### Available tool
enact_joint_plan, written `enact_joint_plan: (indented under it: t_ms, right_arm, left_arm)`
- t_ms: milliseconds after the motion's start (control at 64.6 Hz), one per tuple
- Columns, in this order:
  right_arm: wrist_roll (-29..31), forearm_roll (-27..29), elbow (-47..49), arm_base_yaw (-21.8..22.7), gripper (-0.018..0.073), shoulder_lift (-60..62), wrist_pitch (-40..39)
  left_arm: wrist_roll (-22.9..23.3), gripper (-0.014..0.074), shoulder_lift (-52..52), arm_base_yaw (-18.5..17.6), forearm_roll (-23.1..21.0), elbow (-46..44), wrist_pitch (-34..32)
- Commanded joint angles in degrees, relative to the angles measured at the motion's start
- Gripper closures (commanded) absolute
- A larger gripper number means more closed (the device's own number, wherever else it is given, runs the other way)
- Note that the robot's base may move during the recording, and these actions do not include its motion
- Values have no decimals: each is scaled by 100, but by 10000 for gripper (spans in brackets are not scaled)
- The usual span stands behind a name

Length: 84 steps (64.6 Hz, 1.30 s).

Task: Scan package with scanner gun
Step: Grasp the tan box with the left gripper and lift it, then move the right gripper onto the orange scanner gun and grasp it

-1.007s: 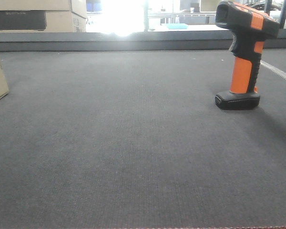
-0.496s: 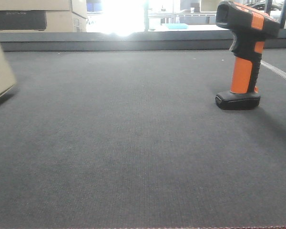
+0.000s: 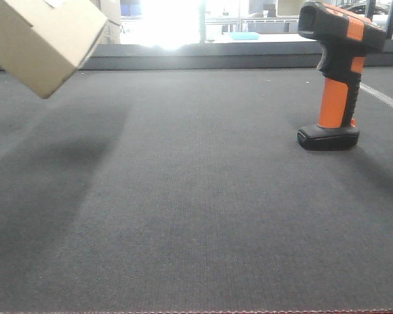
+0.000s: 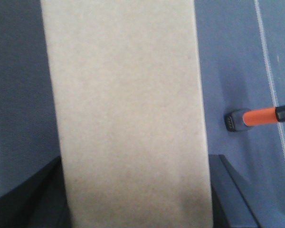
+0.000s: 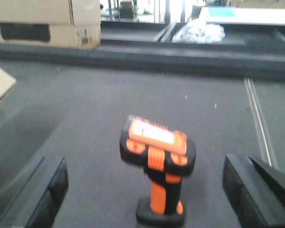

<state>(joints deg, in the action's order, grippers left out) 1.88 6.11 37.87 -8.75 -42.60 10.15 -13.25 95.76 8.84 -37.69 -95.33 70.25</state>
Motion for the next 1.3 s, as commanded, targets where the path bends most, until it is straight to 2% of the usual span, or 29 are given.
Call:
enact_joint_plan:
  t_ms: [0,62,217,310,418,914,1146,1285]
  right_arm:
    - [7,-27,-254,1,-9,-125,-270]
    - [7,-27,-520,1,-9,-173,-621]
    - [7,386,-1178,1,-9,-338,-1641]
    - [7,414,-1445,1,-9,-589,-2270]
    - [7,414,-1483,1,-9,-1003,-2643]
    - [7,414,-1443,1,-9,-3201,-5335]
    - [-49,425,-1432,1,-9,-3822,-5866]
    - [-310,425,-1187,1,-9,-4075,-5800]
  left_arm:
    - [113,707,-79,-208,-119,-31,-29]
    - [146,707,-79,-366,-105,-31,-29]
    - [219,707,-67,-621,-78,-31,-29]
    - [341,707,-41,-631,-78,-31,-29]
    - [497,707,60,-631,-63,-31,-29]
    - [497,707,236,-631,-53,-21,-29]
    - [497,707,236,-631,-53,-21,-29]
    - [486,707,236,-631,-51,-21,-29]
